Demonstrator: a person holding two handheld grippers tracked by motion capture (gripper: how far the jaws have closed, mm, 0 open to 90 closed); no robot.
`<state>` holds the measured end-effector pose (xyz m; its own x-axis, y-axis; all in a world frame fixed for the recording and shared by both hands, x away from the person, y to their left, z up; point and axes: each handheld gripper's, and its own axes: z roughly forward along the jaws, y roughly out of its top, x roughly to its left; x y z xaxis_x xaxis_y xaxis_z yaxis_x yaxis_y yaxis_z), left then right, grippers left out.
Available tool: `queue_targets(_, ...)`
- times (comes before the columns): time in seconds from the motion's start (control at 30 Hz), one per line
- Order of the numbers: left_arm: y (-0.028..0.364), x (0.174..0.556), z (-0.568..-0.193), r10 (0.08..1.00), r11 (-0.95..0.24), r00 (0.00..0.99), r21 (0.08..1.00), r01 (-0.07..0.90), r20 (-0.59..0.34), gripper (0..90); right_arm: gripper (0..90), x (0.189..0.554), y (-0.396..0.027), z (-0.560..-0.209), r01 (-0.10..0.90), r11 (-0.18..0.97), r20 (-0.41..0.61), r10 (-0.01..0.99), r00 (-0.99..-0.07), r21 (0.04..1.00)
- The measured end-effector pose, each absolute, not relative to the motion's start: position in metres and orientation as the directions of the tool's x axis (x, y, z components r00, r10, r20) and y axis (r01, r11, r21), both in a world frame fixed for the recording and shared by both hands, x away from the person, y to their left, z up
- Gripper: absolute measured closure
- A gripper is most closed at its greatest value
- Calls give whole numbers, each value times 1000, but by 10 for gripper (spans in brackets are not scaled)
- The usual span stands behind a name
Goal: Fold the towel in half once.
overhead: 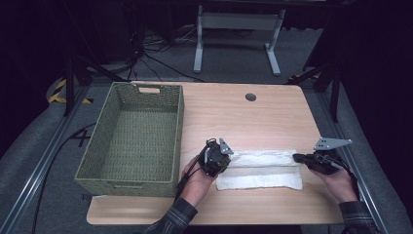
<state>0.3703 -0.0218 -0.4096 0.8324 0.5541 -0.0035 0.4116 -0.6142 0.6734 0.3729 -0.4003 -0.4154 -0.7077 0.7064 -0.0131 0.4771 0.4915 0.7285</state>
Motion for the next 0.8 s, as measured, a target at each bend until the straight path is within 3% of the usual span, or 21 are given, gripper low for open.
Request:
queue_targets(0.5, -23, 354, -429, 523, -673, 852, 601, 432, -27, 878, 858, 351, -397, -429, 512, 513, 25, 689, -725, 689)
queue_targets(0.67, -21, 351, -425, 524, -662, 851, 614, 430, -32, 762, 780, 347, -401, -424, 502, 494, 27, 693, -720, 710)
queue_targets(0.8, -18, 354, -408, 528, -627, 849, 664, 407, -22, 761, 800, 347, -402, -416, 480, 477, 18, 695, -719, 736)
